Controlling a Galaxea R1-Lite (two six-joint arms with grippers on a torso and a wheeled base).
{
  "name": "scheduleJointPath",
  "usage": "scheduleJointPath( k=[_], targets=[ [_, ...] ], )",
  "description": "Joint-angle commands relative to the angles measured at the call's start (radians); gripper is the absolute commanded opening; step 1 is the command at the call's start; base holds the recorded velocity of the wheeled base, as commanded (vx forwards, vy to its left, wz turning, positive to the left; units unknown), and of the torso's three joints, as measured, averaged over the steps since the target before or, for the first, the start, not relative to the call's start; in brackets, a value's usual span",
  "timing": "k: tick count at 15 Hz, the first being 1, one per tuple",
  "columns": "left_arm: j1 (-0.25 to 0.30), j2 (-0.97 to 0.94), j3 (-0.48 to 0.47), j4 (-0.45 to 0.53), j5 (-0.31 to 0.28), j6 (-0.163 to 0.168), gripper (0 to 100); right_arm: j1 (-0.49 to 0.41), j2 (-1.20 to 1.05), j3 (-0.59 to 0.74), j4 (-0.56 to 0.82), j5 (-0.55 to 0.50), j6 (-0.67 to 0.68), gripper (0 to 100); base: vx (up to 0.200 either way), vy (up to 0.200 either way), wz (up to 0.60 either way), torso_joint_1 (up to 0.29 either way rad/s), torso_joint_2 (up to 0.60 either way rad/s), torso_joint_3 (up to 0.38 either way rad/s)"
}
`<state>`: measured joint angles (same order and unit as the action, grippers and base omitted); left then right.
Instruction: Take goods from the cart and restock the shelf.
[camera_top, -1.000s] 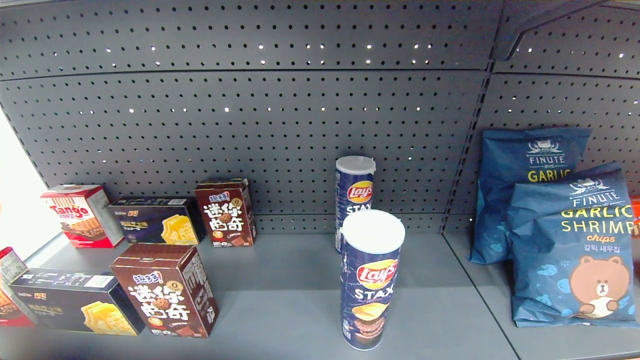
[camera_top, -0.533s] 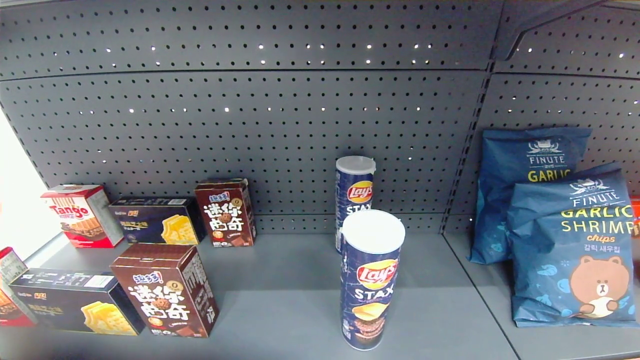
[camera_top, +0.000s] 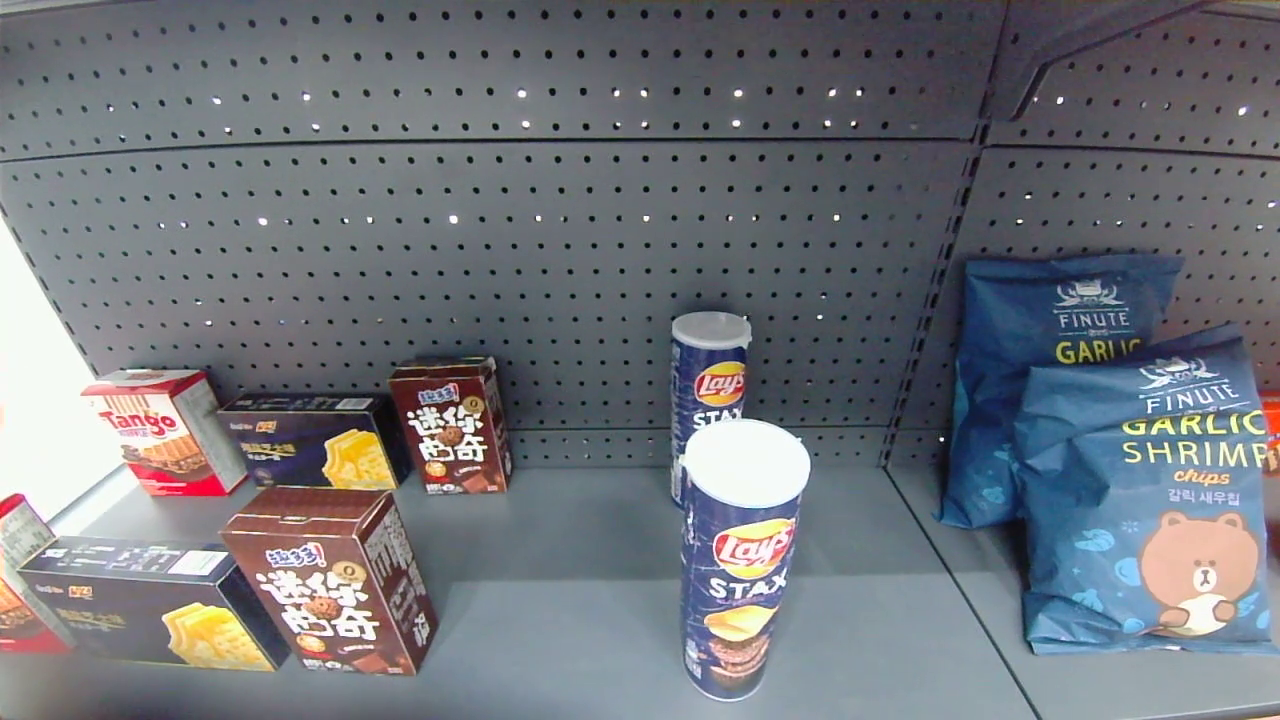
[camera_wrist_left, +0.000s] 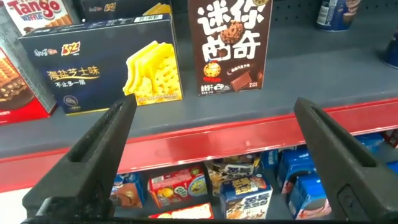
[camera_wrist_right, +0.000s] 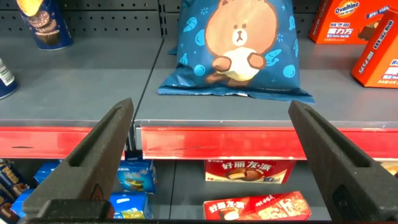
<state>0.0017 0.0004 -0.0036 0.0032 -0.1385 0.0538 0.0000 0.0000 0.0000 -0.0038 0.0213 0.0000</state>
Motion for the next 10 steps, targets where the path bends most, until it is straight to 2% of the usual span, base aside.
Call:
scheduleJointPath(
  k=[1, 2, 3, 4, 6, 7, 10],
  targets=[
    [0.000, 0.000, 0.001, 0.000, 0.005, -0.002, 100, 0.000, 0.000, 0.000, -0.001, 0.000, 0.000, 100, 0.000, 0.000, 0.00, 0.000, 0.00, 0.000],
    [0.000, 0.000, 0.002, 0.000, 0.033, -0.003, 100, 0.000, 0.000, 0.000, -0.001, 0.000, 0.000, 100, 0.000, 0.000, 0.00, 0.000, 0.00, 0.000],
    [0.000, 0.000, 0.002, 0.000, 0.034, -0.003, 100, 0.002, 0.000, 0.000, -0.001, 0.000, 0.000, 100, 0.000, 0.000, 0.00, 0.000, 0.00, 0.000],
    [0.000, 0.000, 0.002, 0.000, 0.036, 0.003, 100, 0.000, 0.000, 0.000, -0.001, 0.000, 0.000, 100, -0.200, 0.000, 0.00, 0.002, 0.00, 0.002],
    [0.000, 0.000, 0.002, 0.000, 0.036, -0.011, 100, 0.000, 0.000, 0.000, -0.001, 0.000, 0.000, 100, -0.200, 0.000, 0.00, 0.005, 0.00, 0.002],
    [0.000, 0.000, 0.002, -0.002, 0.034, -0.025, 100, 0.000, 0.000, 0.000, -0.001, 0.002, 0.000, 100, 0.000, 0.000, 0.00, 0.000, 0.00, 0.000],
    [0.000, 0.000, 0.002, -0.002, 0.036, -0.026, 100, 0.000, 0.000, 0.000, -0.001, 0.000, 0.000, 100, 0.000, 0.000, 0.00, 0.000, 0.00, 0.000]
  ],
)
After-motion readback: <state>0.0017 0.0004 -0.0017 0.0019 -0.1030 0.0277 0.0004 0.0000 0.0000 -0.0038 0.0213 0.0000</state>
